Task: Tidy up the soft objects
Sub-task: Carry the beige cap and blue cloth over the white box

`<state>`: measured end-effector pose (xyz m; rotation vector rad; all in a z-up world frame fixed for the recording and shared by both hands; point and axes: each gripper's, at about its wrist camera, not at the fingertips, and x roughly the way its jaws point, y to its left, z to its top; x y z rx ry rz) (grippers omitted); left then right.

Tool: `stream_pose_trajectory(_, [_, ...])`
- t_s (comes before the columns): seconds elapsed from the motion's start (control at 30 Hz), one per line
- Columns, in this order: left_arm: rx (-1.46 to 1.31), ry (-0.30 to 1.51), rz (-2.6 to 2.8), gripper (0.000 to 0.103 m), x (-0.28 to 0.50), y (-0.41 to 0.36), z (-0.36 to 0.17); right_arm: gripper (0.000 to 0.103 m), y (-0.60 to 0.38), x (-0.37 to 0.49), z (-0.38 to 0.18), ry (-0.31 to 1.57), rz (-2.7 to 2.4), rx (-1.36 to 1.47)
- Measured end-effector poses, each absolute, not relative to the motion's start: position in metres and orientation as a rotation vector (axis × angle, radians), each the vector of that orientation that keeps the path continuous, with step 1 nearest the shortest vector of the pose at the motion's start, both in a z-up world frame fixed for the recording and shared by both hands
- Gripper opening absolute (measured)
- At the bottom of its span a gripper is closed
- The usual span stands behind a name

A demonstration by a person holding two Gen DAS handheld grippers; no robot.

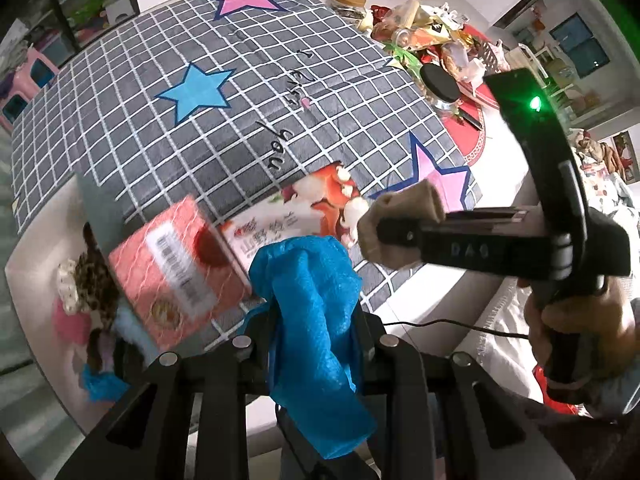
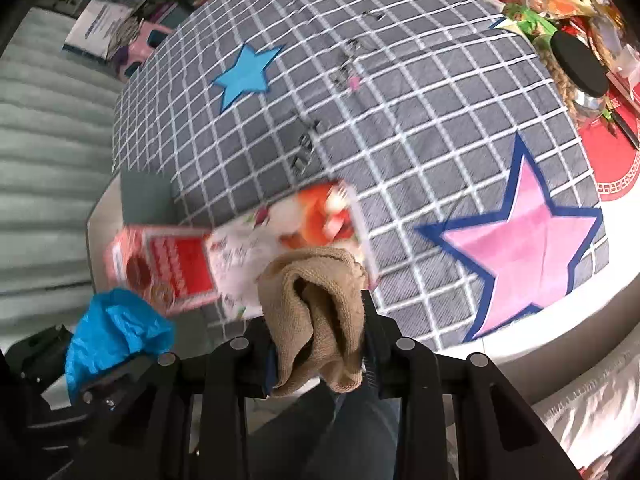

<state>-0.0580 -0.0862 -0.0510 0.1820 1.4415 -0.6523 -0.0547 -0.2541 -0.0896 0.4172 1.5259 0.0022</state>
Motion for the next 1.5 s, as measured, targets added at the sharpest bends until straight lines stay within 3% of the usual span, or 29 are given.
stream_pose_trajectory(0.93, [-0.105,1.394,-0.163,0.029,-0.090,0.103,-0.058,0.035,-0.069,-0.071,-0.074,1.578,0.372,0.143])
stream_pose_trajectory(1.5, [-0.196,1.400,-0.002,0.029,-0.090,0.151,-0.074,0.035,0.003,-0.041,-0.060,1.557,0.498,0.029])
